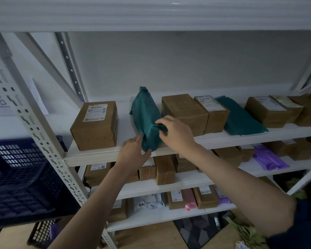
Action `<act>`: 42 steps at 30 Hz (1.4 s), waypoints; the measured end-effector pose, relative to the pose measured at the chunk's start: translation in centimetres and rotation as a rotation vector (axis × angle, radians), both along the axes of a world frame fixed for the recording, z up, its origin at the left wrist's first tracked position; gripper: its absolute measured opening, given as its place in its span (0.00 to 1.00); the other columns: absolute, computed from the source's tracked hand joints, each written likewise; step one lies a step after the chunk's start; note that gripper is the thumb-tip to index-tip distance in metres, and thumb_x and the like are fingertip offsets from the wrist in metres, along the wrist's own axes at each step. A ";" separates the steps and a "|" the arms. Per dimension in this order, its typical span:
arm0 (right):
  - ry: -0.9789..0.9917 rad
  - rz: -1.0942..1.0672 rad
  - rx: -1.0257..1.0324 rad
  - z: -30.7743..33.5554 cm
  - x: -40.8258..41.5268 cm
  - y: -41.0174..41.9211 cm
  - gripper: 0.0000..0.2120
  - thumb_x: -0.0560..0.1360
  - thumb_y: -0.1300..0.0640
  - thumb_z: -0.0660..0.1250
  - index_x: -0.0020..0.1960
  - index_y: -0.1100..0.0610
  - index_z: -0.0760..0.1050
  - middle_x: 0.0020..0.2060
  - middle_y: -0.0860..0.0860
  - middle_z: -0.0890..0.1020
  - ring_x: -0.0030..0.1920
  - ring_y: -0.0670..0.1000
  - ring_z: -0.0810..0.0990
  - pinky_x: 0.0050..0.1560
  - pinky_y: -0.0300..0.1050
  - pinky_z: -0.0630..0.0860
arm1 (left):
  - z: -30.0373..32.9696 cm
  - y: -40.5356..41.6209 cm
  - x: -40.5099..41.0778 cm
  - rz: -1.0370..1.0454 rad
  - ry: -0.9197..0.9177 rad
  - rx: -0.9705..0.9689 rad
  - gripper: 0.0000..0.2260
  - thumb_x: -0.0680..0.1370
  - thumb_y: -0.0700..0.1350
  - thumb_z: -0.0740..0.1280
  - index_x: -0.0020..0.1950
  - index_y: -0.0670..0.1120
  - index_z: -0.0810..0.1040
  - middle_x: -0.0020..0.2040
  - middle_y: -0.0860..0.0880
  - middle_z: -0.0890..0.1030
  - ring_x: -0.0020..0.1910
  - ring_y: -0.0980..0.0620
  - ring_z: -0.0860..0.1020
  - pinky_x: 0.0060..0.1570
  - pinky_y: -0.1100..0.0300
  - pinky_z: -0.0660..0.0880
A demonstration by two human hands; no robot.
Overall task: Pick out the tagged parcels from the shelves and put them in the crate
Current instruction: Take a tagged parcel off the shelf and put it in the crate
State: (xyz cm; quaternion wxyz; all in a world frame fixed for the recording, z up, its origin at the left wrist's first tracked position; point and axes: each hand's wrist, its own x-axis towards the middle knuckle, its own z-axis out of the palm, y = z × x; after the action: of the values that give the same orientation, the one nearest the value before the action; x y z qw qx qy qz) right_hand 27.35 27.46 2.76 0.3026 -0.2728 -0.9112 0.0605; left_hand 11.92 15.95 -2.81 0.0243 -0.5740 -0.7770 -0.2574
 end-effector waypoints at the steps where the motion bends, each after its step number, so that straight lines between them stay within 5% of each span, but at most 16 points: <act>1: -0.012 0.028 0.036 0.3 0.0 -0.2 0.16 0.80 0.54 0.67 0.67 0.50 0.77 0.62 0.45 0.78 0.59 0.47 0.78 0.51 0.41 0.76 | 0.0 -0.2 -0.1 0.005 0.017 0.000 0.24 0.79 0.58 0.65 0.71 0.48 0.70 0.59 0.48 0.81 0.56 0.47 0.78 0.56 0.51 0.76; 4: -0.061 0.112 0.083 0.5 -0.2 -0.5 0.14 0.80 0.55 0.67 0.65 0.51 0.78 0.60 0.46 0.79 0.60 0.47 0.77 0.53 0.42 0.77 | 0.9 -0.4 -0.8 0.048 -0.039 0.027 0.24 0.79 0.59 0.66 0.71 0.49 0.70 0.61 0.50 0.79 0.60 0.47 0.77 0.57 0.51 0.77; 9: -0.098 0.215 0.088 -0.1 -1.1 -1.2 0.17 0.79 0.61 0.68 0.67 0.54 0.77 0.61 0.49 0.78 0.61 0.50 0.77 0.57 0.46 0.78 | 3.6 -0.2 -1.8 -0.042 -0.142 0.037 0.43 0.77 0.53 0.72 0.81 0.60 0.45 0.68 0.49 0.76 0.61 0.49 0.78 0.61 0.49 0.78; 14: -0.098 0.236 0.049 -0.6 -1.5 -1.4 0.21 0.79 0.57 0.69 0.71 0.53 0.73 0.64 0.49 0.76 0.64 0.50 0.74 0.58 0.46 0.78 | 2.9 0.2 -1.9 -0.007 0.058 -0.021 0.31 0.79 0.57 0.67 0.79 0.55 0.60 0.68 0.49 0.74 0.62 0.47 0.76 0.60 0.51 0.76; 19: -0.009 0.204 -0.050 -2.3 -0.3 -1.0 0.27 0.78 0.55 0.70 0.75 0.53 0.67 0.67 0.50 0.74 0.65 0.49 0.75 0.57 0.45 0.77 | 2.3 -0.4 -2.0 0.019 0.073 -0.007 0.32 0.78 0.59 0.67 0.79 0.53 0.60 0.71 0.48 0.71 0.68 0.47 0.72 0.67 0.50 0.73; 26: -0.126 0.029 -0.142 -5.6 0.1 0.3 0.28 0.78 0.43 0.69 0.73 0.55 0.72 0.69 0.52 0.75 0.69 0.53 0.72 0.64 0.49 0.73 | 3.7 -1.7 -2.3 0.075 0.087 -0.009 0.32 0.77 0.59 0.70 0.77 0.49 0.66 0.78 0.50 0.59 0.77 0.47 0.60 0.73 0.48 0.64; 34: -0.198 0.078 -0.287 -5.8 -2.0 0.5 0.26 0.78 0.41 0.68 0.70 0.55 0.76 0.69 0.54 0.76 0.71 0.56 0.68 0.69 0.51 0.65 | 2.7 -3.3 -2.5 0.137 -0.134 0.035 0.33 0.76 0.52 0.74 0.77 0.47 0.64 0.75 0.50 0.68 0.70 0.49 0.71 0.68 0.55 0.70; 42: -0.191 0.201 -0.387 -5.5 -3.2 -0.7 0.16 0.75 0.47 0.69 0.59 0.55 0.78 0.60 0.54 0.79 0.64 0.57 0.70 0.64 0.54 0.71 | 1.3 -3.3 -2.8 0.171 -0.203 0.043 0.41 0.74 0.51 0.76 0.80 0.46 0.58 0.76 0.48 0.65 0.72 0.48 0.68 0.69 0.54 0.69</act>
State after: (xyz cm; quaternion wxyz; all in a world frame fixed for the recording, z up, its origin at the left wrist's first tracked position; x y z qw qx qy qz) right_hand 24.10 26.78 -2.72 0.1497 -0.2383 -0.9297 0.2376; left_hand 9.11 12.65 -1.46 -0.0205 -0.4760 -0.8158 -0.3279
